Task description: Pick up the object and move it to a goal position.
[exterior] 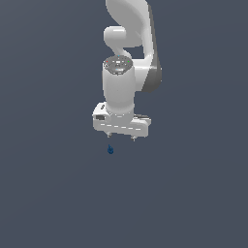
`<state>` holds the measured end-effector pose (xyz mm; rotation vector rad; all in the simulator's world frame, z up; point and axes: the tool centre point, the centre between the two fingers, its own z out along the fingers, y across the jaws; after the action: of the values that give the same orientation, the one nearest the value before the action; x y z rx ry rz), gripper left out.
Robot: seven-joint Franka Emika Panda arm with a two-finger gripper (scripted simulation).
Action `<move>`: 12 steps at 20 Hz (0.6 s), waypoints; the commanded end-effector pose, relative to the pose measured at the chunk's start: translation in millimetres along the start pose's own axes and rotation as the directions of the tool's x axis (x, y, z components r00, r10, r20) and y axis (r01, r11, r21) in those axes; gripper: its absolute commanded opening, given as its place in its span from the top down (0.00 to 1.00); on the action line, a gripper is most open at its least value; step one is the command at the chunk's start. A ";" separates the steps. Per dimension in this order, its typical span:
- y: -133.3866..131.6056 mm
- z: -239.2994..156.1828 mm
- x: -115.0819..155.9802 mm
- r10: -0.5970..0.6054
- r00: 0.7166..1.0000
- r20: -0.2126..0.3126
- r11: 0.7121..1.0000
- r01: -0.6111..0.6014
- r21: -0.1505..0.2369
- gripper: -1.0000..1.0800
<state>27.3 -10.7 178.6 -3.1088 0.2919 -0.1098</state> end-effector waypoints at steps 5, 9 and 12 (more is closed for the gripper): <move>21.4 30.3 -4.5 0.194 0.981 0.024 0.981 -0.194 -0.010 0.04; 36.4 50.0 -8.4 0.321 0.946 0.036 0.947 -0.321 -0.023 0.04; 45.8 61.7 -11.2 0.396 0.917 0.041 0.918 -0.395 -0.033 0.04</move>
<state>14.0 -48.7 121.3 -3.0100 0.8517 -0.0322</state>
